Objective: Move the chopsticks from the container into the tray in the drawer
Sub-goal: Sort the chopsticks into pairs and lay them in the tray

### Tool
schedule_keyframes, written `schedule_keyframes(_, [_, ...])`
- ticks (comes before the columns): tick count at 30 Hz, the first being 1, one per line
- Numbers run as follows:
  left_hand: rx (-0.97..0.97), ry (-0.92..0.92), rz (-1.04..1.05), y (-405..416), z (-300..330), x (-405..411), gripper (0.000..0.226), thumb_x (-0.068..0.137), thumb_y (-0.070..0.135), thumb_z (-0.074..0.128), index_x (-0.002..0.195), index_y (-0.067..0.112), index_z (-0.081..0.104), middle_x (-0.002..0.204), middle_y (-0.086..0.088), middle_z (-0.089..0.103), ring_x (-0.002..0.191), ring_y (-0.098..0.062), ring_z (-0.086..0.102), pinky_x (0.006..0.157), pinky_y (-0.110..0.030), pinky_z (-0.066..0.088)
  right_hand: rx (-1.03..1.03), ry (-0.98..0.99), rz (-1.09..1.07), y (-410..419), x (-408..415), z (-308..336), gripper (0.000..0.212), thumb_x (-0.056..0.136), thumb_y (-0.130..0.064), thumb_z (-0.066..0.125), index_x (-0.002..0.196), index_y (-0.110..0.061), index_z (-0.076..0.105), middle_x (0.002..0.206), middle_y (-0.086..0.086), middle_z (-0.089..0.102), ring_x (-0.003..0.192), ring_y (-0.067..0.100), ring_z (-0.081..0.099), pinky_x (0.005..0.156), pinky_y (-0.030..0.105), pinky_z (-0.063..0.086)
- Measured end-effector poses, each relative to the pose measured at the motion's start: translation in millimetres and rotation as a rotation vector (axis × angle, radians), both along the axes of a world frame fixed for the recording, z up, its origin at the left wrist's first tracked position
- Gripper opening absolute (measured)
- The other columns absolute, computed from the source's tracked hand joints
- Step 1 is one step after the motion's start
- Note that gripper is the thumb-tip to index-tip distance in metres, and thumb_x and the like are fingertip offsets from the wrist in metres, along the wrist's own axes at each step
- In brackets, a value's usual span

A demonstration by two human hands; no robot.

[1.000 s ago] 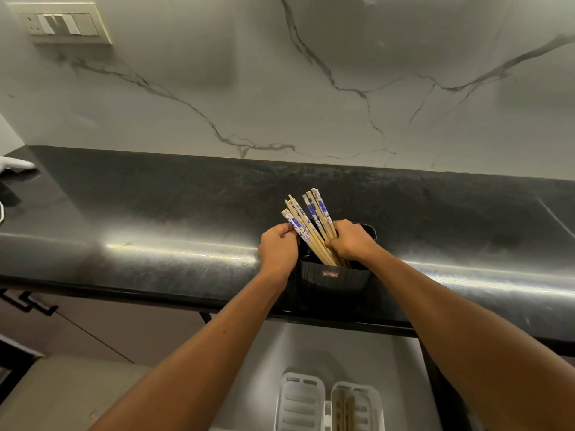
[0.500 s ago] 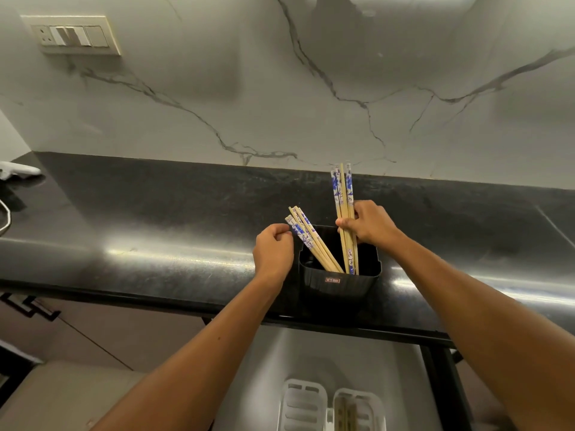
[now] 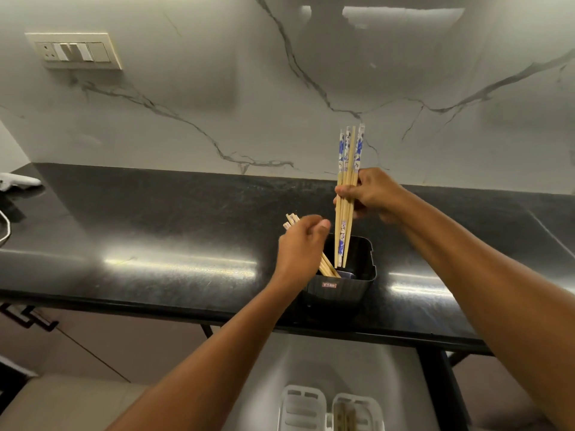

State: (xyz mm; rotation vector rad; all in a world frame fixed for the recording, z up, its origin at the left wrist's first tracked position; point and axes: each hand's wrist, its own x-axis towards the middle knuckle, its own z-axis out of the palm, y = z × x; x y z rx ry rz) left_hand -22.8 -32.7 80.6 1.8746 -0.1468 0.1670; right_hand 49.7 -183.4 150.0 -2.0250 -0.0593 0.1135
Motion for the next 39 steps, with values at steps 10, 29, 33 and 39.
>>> schedule_keyframes(10, [-0.646,0.626,-0.423,-13,-26,-32,0.019,0.097,0.020,0.052,0.104,0.005,0.061,0.085,-0.011,0.075,0.082,-0.024,0.074,0.068,-0.032,0.060,0.189,0.416,-0.004,5,-37,-24,0.012,0.089,-0.011,0.062,0.101,-0.006,0.062,0.086,0.013,0.076,0.080,0.024,0.074,0.065,0.036,0.061])
schedule_keyframes(29, [-0.598,0.595,-0.374,1,-41,-61,0.023,0.098,0.026,0.049,0.101,0.007,0.062,0.079,-0.006,0.071,0.078,-0.020,0.072,0.069,-0.028,0.058,0.083,0.158,-0.107,5,-59,-20,0.017,0.093,-0.025,0.057,0.083,-0.014,0.064,0.061,-0.002,0.053,0.045,0.005,0.045,0.040,0.015,0.040])
schedule_keyframes(33, [-0.625,0.594,-0.344,1,-37,-57,0.027,0.099,0.028,0.046,0.101,0.007,0.063,0.081,-0.007,0.074,0.081,-0.021,0.073,0.067,-0.028,0.058,0.103,0.000,-0.177,4,-59,-12,0.015,0.095,-0.024,0.054,0.084,-0.016,0.061,0.061,-0.001,0.053,0.045,0.006,0.046,0.040,0.016,0.040])
schedule_keyframes(39, [-0.677,0.660,-0.178,6,-44,-48,0.026,0.100,0.025,0.046,0.106,0.004,0.060,0.084,-0.010,0.075,0.082,-0.023,0.074,0.064,-0.029,0.059,0.515,0.029,-0.110,-3,-61,20,0.016,0.098,-0.018,0.046,0.098,-0.010,0.060,0.064,0.008,0.067,0.054,0.016,0.067,0.050,0.025,0.055])
